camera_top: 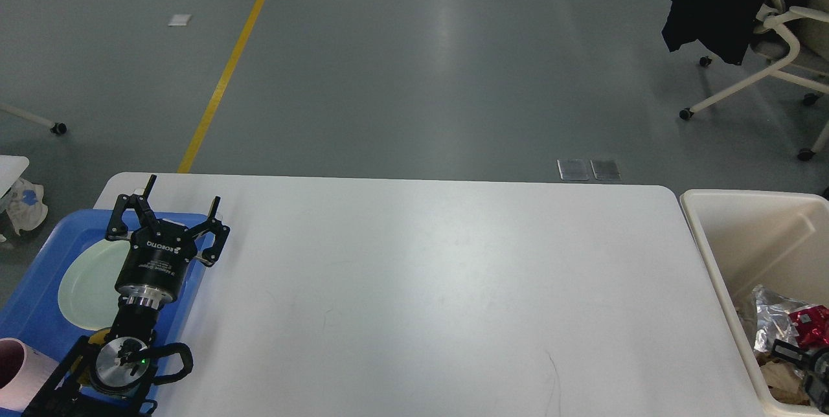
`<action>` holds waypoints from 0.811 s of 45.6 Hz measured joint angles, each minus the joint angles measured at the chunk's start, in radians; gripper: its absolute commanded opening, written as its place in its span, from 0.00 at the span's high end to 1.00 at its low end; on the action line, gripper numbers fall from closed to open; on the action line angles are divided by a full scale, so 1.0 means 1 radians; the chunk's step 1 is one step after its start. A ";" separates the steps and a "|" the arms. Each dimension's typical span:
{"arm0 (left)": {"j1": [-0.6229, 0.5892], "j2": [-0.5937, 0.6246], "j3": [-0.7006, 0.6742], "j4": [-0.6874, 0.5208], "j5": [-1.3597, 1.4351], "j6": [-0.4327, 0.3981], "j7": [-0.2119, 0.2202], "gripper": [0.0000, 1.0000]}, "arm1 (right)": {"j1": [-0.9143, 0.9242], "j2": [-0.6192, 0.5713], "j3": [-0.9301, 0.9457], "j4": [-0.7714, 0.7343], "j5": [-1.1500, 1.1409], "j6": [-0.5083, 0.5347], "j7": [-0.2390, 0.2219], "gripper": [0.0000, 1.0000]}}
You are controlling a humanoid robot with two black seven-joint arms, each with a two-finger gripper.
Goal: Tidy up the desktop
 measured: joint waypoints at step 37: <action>0.000 0.000 0.000 0.000 0.000 0.000 0.001 0.04 | -0.012 0.004 0.001 0.010 -0.003 -0.080 0.004 0.00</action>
